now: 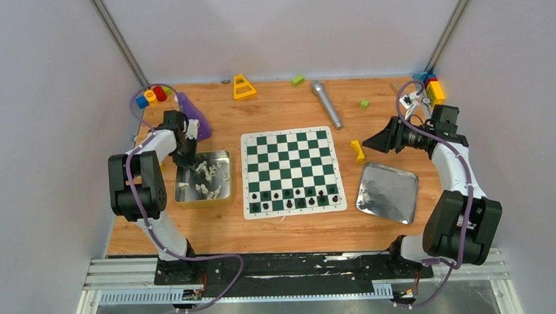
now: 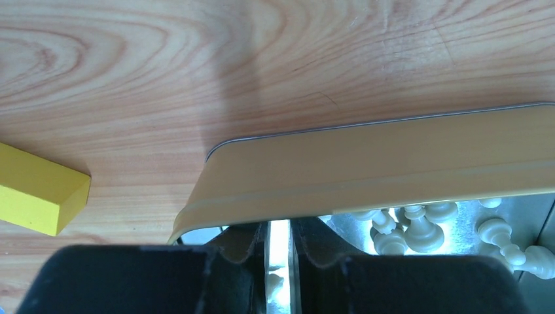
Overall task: Set up the chess pieces on the board
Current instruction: Pick up the chess piece from the storage box, then adjust the chess piece.
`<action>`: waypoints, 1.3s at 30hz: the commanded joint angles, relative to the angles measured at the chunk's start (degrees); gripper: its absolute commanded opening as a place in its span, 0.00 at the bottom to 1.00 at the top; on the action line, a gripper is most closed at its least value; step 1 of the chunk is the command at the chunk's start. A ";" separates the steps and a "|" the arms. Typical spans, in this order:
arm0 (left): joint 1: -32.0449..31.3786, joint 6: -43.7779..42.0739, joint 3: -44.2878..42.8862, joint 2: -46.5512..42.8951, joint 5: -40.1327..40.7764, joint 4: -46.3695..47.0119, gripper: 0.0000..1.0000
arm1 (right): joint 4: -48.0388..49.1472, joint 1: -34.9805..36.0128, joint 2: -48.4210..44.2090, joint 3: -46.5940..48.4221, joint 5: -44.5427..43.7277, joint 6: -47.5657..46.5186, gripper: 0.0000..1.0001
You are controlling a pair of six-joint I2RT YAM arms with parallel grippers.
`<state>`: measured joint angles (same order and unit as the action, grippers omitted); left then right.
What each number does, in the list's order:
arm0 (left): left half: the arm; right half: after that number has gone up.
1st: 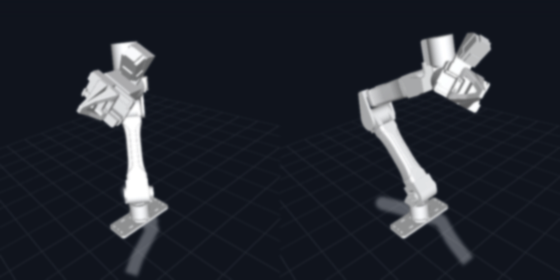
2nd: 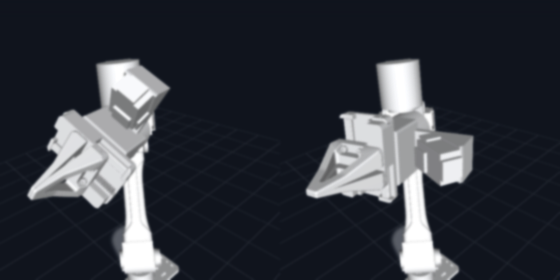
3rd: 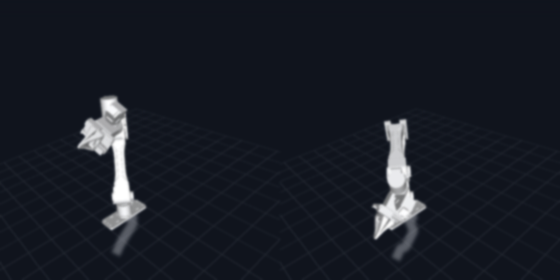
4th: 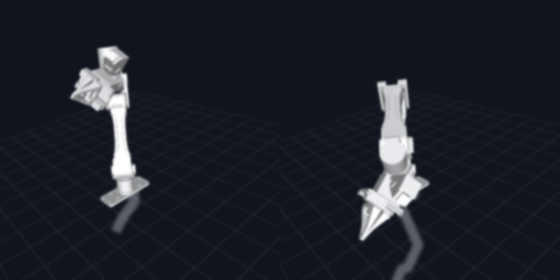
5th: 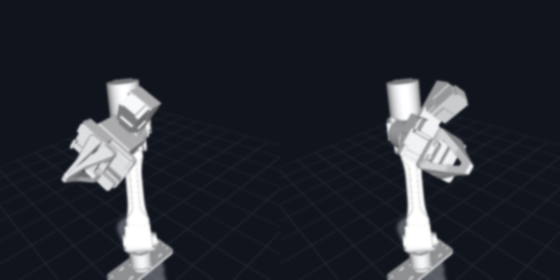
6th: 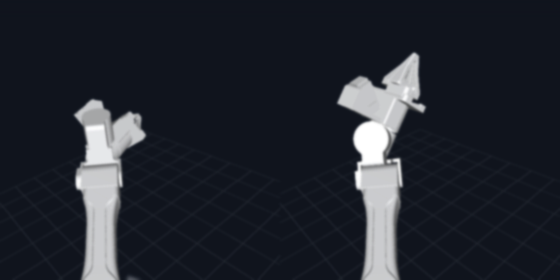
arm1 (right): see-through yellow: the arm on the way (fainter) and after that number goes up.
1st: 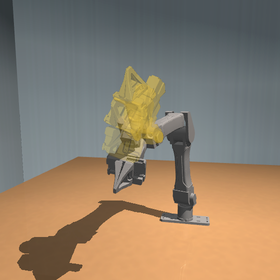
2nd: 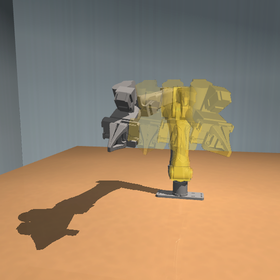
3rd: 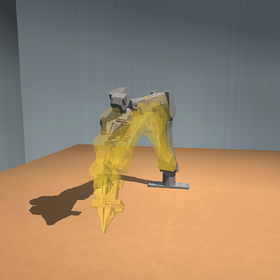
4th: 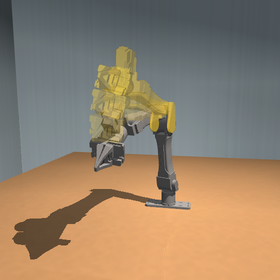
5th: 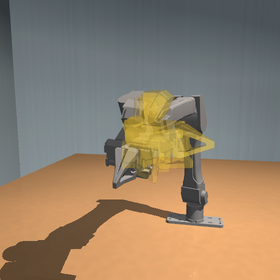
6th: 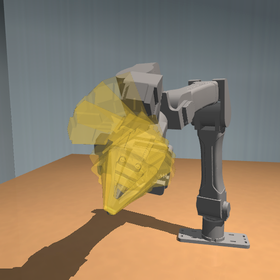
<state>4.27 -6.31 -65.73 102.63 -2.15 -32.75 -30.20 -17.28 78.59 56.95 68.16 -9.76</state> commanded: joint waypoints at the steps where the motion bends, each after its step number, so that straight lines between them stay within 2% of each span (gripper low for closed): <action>1: 1.31 0.36 0.71 0.91 -0.75 0.22 0.16 | 0.53 0.07 -1.64 0.37 2.20 -1.53 0.56; 6: 2.61 -1.04 0.12 -0.55 -1.31 -0.62 0.06 | 0.57 0.06 -1.58 0.48 2.52 -1.23 0.56; 10: 2.67 -4.94 -0.37 -4.86 -3.45 -2.70 0.02 | 0.53 0.14 -2.14 0.90 2.76 -0.84 0.56; 16: 0.82 -14.56 -3.83 -13.06 -15.11 -11.22 0.03 | -0.18 2.33 -0.89 5.28 5.91 -0.28 0.56; 18: -2.60 -17.85 -6.19 -14.89 -17.61 -16.63 0.03 | -0.30 4.37 1.10 7.77 6.65 -0.14 0.56; 22: -17.36 -21.58 -11.48 -17.91 -18.47 -21.29 0.03 | -0.10 10.13 5.73 13.22 9.27 1.73 0.57; 30: -40.85 -22.46 -23.31 -15.87 -13.90 -22.62 0.04 | 3.52 23.57 14.71 20.89 13.63 8.63 0.57; 34: -47.48 -22.22 -28.30 -12.30 -10.24 -22.54 0.03 | 4.31 27.86 17.25 22.25 14.03 9.41 0.59; 39: -51.18 -21.88 -31.27 -8.12 -7.14 -22.50 0.03 | 4.87 31.27 18.42 22.50 13.43 11.59 0.60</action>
<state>-45.19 -27.44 -94.26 91.70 -13.04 -54.26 -28.10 12.19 96.53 76.66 79.59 0.03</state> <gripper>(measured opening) 0.115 0.599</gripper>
